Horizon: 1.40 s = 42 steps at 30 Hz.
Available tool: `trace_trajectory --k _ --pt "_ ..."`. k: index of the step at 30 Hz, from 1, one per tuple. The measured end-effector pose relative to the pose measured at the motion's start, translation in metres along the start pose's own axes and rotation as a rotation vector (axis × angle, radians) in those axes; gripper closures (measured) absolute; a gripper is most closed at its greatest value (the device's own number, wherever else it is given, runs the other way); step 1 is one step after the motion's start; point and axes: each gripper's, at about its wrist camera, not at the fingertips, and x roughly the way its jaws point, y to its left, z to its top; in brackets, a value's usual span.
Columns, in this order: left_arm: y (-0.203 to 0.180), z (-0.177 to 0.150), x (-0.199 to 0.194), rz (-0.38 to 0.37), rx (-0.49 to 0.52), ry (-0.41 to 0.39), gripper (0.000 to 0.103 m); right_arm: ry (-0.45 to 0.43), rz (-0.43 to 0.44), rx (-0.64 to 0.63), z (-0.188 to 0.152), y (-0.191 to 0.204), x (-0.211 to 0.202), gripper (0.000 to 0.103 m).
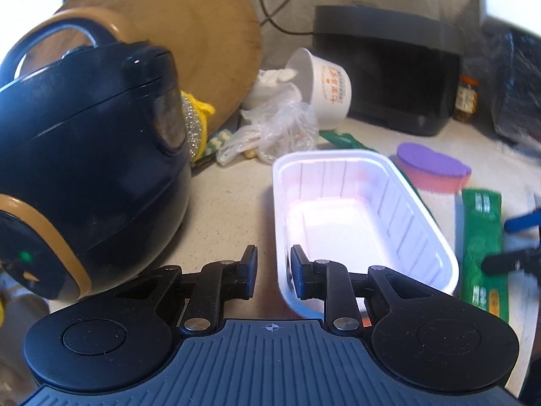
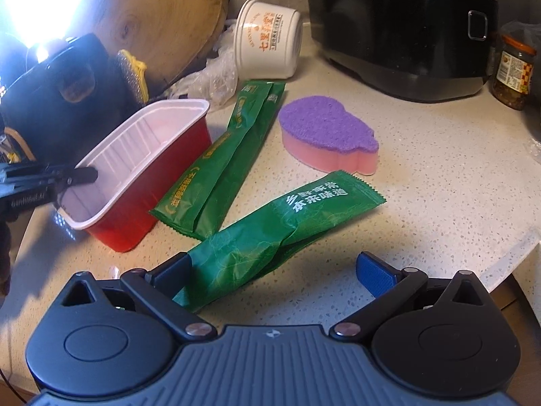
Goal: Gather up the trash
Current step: 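Move the left tool to the red-and-white tray while the right tool approaches the purple sponge, then grasp the tray rim with the left tool while the right tool grasps the purple sponge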
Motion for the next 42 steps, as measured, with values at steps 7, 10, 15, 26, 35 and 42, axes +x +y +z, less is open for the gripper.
trace_trajectory --k 7,10,15,26,35,42 --pt "-0.003 -0.001 0.015 -0.029 -0.005 0.024 0.077 -0.078 0.016 -0.054 -0.013 0.013 -0.006 0.004" --pt "-0.002 -0.004 0.014 -0.027 0.002 0.032 0.082 -0.204 -0.035 -0.108 -0.007 0.020 -0.025 0.007" --pt "0.007 -0.004 -0.001 0.014 -0.005 0.013 0.083 -0.304 -0.131 -0.174 0.034 0.004 -0.027 0.007" --pt "0.006 0.003 0.024 -0.038 -0.026 0.023 0.082 -0.094 -0.146 0.057 0.086 -0.055 0.066 0.029" --pt "0.004 0.005 0.032 -0.094 -0.060 0.000 0.092 -0.256 -0.059 0.022 0.071 -0.031 -0.011 0.029" --pt "0.003 0.016 -0.012 -0.069 -0.059 -0.121 0.094 -0.390 -0.006 0.003 0.044 -0.019 -0.087 0.029"
